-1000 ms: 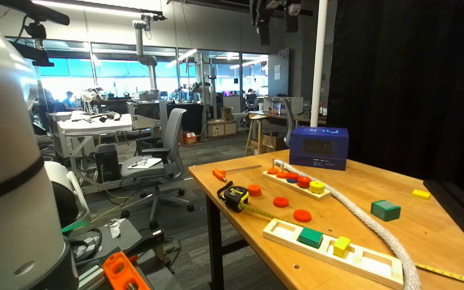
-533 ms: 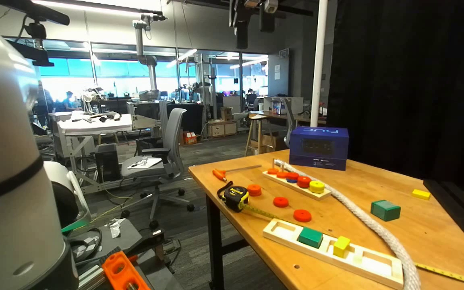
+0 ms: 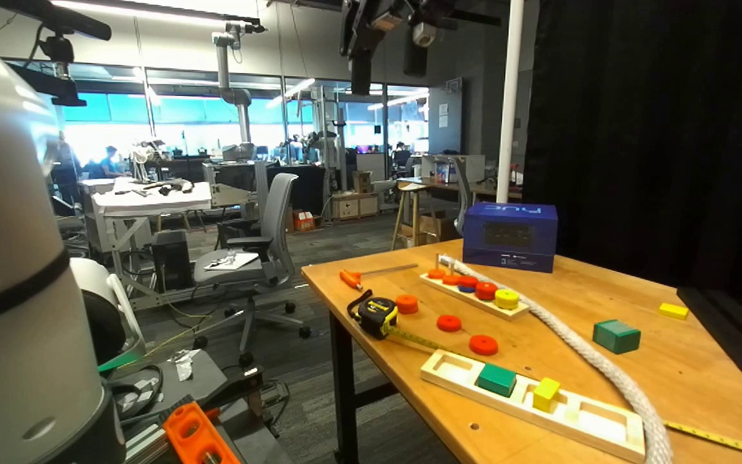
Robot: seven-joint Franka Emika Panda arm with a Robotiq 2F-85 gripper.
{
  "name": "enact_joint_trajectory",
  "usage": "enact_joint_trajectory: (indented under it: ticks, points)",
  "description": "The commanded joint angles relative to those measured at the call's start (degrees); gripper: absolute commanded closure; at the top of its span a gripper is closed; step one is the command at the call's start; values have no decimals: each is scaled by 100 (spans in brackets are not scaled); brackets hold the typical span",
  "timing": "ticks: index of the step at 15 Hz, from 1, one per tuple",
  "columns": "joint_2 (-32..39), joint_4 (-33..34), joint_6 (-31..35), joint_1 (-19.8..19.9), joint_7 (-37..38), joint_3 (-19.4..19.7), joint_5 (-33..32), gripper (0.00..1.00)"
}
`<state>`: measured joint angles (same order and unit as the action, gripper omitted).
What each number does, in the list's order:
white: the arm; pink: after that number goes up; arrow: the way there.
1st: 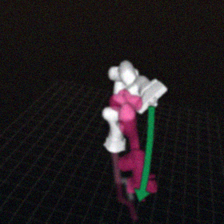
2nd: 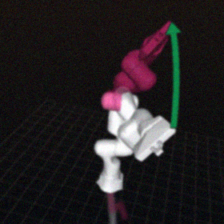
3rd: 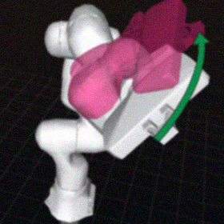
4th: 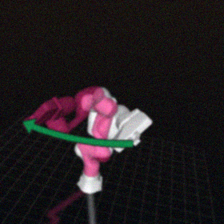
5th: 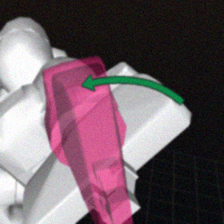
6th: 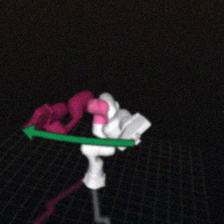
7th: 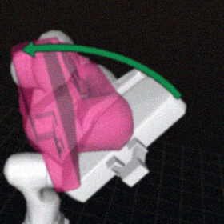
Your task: Put the right green square block at the left of the yellow square block on the wooden board
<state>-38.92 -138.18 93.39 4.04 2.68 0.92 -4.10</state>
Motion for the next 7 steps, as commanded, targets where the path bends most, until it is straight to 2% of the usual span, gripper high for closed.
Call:
enact_joint_trajectory:
  ticks: [1,7]
  points:
    - [10,4,-16,-30,16,23,-13,0]
    - [42,0,-15,-30,16,23,-13,0]
